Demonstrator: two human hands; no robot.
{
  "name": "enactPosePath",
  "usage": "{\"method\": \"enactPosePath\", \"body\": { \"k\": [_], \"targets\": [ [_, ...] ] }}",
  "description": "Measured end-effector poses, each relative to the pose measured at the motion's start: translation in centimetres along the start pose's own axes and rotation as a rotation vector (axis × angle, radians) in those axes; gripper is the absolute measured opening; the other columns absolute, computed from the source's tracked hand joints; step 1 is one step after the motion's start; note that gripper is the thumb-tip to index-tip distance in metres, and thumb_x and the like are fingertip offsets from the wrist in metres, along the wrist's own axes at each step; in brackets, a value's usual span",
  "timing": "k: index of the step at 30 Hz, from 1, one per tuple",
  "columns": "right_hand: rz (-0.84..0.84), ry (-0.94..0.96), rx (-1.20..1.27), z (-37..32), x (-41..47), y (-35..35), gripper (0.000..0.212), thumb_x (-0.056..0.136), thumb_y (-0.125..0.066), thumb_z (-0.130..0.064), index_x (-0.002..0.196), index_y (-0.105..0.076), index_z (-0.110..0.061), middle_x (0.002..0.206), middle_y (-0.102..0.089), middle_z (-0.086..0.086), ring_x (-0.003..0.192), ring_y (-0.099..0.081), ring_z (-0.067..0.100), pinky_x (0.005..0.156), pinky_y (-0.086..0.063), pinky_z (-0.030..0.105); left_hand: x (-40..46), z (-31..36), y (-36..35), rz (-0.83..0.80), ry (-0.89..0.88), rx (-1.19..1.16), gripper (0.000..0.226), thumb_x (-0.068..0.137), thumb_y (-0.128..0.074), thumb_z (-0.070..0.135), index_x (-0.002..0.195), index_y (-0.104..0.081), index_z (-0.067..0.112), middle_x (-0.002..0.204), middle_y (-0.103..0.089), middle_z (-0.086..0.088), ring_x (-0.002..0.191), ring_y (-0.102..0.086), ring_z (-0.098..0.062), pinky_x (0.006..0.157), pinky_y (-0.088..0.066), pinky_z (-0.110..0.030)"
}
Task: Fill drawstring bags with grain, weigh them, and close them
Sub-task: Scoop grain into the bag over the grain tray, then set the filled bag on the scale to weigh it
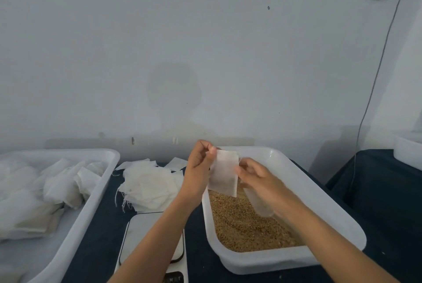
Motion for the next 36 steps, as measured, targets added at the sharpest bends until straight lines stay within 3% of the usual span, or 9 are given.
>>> {"method": "enactPosePath", "body": {
  "k": [5,7,11,13,15,19,23,30,36],
  "targets": [
    [0.172,0.071,0.157,-1.8,0.5,-4.2,0.010,0.087,-0.065,-0.015,0.092,-0.069,-0.023,0.091,-0.073,0.004,0.087,-0.070,0.020,0.079,-0.057,0.043,-2.2,2.7,3.5,0.023,-0.094,0.110,0.010,0.096,-0.048,0.011,0.087,-0.052,0.008,0.087,-0.062,0.012,0.073,-0.055,-0.003,0.066,-0.045,-0.014],
    [0.197,0.063,0.125,-1.5,0.7,-6.3,0.006,0.086,-0.066,-0.015,0.086,-0.070,-0.019,0.089,-0.073,0.007,0.086,-0.069,0.024,0.078,-0.057,0.043,-3.4,2.6,6.0,0.075,-0.101,0.230,0.004,0.094,-0.052,0.012,0.094,-0.055,0.014,0.088,-0.062,0.017,0.075,-0.056,0.001,0.068,-0.044,-0.010],
    [0.171,0.078,0.077,-0.7,1.1,-10.7,0.012,0.085,-0.066,-0.009,0.084,-0.069,-0.021,0.084,-0.074,0.000,0.081,-0.070,0.016,0.072,-0.056,0.029,-6.0,0.4,11.2,0.103,0.054,0.367,0.036,0.088,-0.064,0.011,0.117,-0.051,0.029,0.093,-0.063,0.005,0.073,-0.063,-0.003,0.063,-0.048,-0.014],
    [0.175,0.075,0.029,0.1,1.5,-12.2,0.003,0.085,-0.066,-0.009,0.085,-0.069,-0.008,0.086,-0.073,0.008,0.084,-0.069,0.022,0.076,-0.056,0.038,-7.0,-0.7,13.4,0.134,0.129,0.463,0.031,0.086,-0.066,0.013,0.108,-0.053,0.029,0.090,-0.066,-0.001,0.074,-0.066,-0.010,0.059,-0.050,-0.019],
    [0.185,0.060,-0.025,0.8,1.9,-13.5,0.022,0.085,-0.067,-0.011,0.091,-0.064,0.010,0.091,-0.068,0.023,0.088,-0.064,0.035,0.081,-0.051,0.048,-7.6,-1.6,15.1,0.180,0.179,0.556,0.026,0.084,-0.068,0.014,0.103,-0.054,0.026,0.088,-0.067,-0.003,0.077,-0.067,-0.019,0.058,-0.054,-0.025],
    [0.208,0.061,-0.200,2.3,2.4,-15.5,0.026,0.086,-0.066,-0.017,0.075,-0.058,0.005,0.076,-0.062,0.019,0.073,-0.059,0.033,0.068,-0.047,0.041,-8.2,-3.3,16.8,0.229,0.247,0.640,0.031,0.082,-0.070,0.014,0.109,-0.055,0.018,0.089,-0.066,-0.004,0.078,-0.065,-0.019,0.062,-0.056,-0.031],
    [0.226,0.069,-0.309,3.6,2.4,-16.1,0.025,0.087,-0.064,-0.019,0.081,-0.060,0.005,0.081,-0.064,0.016,0.078,-0.061,0.029,0.071,-0.047,0.040,-8.5,-4.9,17.3,0.211,0.290,0.694,0.033,0.081,-0.072,0.017,0.108,-0.054,0.018,0.092,-0.065,-0.005,0.078,-0.064,-0.020,0.066,-0.056,-0.035],
    [0.207,0.128,-0.276,5.0,2.2,-16.5,0.024,0.089,-0.062,-0.019,0.084,-0.060,0.004,0.079,-0.063,0.015,0.077,-0.059,0.029,0.071,-0.046,0.042,-8.4,-5.1,17.6,0.169,0.148,0.852,0.032,0.082,-0.072,0.022,0.108,-0.053,0.022,0.078,-0.057,0.011,0.071,-0.054,-0.001,0.063,-0.042,-0.009],
    [0.325,0.120,-0.089,6.2,1.8,-14.6,0.010,0.094,-0.054,-0.012,0.103,-0.059,-0.013,0.095,-0.060,-0.006,0.090,-0.056,0.004,0.079,-0.043,0.009,-8.8,-4.1,20.1,0.349,0.078,0.724,0.023,0.089,-0.063,0.015,0.109,-0.053,0.016,0.098,-0.061,0.003,0.091,-0.059,-0.011,0.080,-0.048,-0.020]
  ]
}}
Point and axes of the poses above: each hand's wrist, its own x-axis towards the middle knuckle, its own y-axis out of the back of the hand, z = x × y, the point moved 7 cm from there along x, towards the middle knuckle
